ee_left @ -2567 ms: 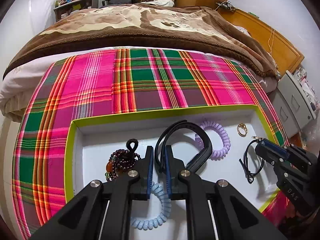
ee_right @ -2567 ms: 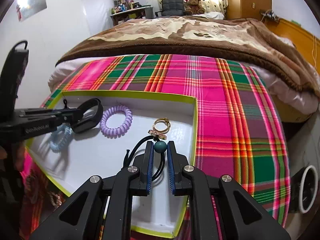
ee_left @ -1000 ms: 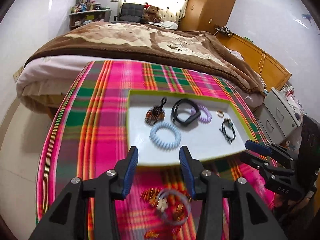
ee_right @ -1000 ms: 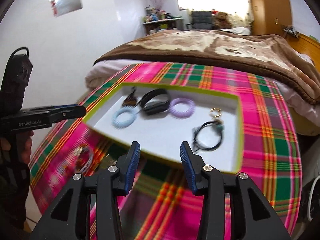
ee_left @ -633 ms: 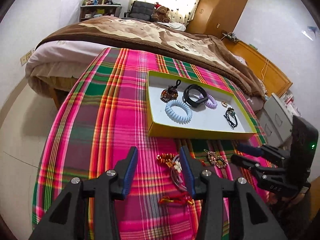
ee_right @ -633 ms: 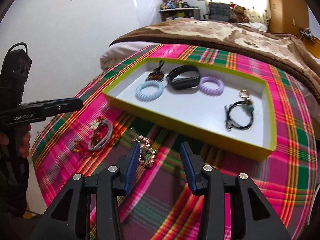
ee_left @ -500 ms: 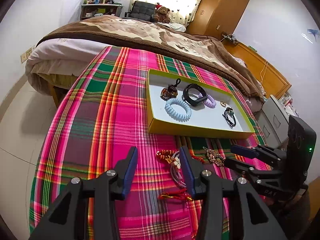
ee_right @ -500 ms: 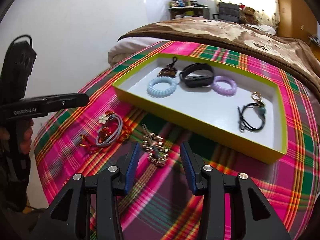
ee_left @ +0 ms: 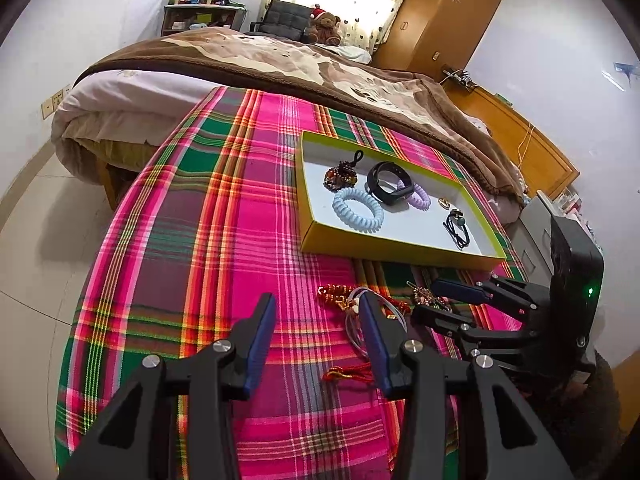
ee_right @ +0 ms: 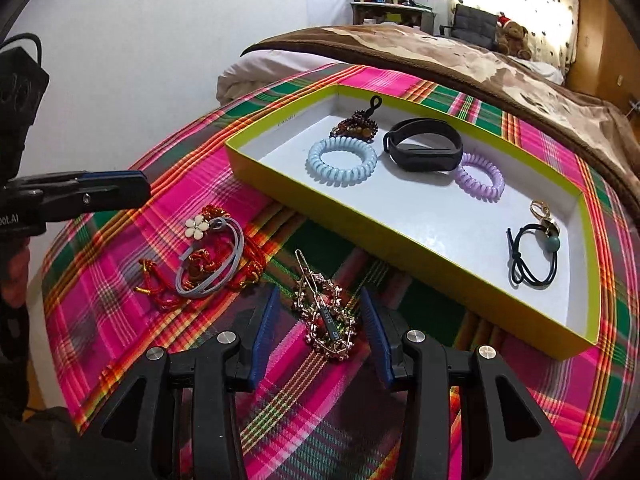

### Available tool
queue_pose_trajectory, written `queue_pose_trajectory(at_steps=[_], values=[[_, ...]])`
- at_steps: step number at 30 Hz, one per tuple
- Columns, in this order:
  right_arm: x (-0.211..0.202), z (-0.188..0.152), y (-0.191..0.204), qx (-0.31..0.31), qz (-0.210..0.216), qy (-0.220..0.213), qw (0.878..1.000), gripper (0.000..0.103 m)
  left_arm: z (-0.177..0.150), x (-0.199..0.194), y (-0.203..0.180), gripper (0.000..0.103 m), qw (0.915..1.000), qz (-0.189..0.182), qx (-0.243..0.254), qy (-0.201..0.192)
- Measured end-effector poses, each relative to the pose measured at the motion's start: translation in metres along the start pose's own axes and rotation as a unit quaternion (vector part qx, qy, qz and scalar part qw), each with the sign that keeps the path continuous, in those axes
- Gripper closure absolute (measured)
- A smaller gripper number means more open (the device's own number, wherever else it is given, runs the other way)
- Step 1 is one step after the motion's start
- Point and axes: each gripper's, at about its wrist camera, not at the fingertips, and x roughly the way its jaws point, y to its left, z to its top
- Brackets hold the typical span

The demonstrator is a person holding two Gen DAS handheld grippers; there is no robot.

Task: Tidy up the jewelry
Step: 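Move the right tool to the rose-gold ornament while the left tool approaches the white-flower hair tie, then close the right tool on the rose-gold ornament while the left tool grasps the white-flower hair tie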

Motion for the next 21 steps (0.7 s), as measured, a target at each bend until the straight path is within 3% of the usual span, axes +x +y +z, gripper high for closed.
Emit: queue_pose_trajectory(at_steps=[2,3,12,21], values=[[-0.001,-0.001,0.000,0.001,-0.005,-0.001,1.000,0.074,-0.001,-0.001,0.001,0.058,1.0000,-0.003,-0.002,0.000],[-0.002,-0.001,-0.001,0.005,-0.005,-0.001,1.000,0.075,-0.001,0.000,0.001,0.058,1.0000,-0.006,-0.002,0.001],[-0.015,-0.006,-0.012,0.042,-0.016,-0.026,0.999,0.076,-0.004,0.013,-0.009,0.058,0.9996,-0.016,0.015,0.018],[-0.028,-0.010,-0.019,0.062,-0.018,-0.039,0.997,0.076,-0.005,0.028,-0.023,0.059,0.9989,0.003,0.037,0.029]])
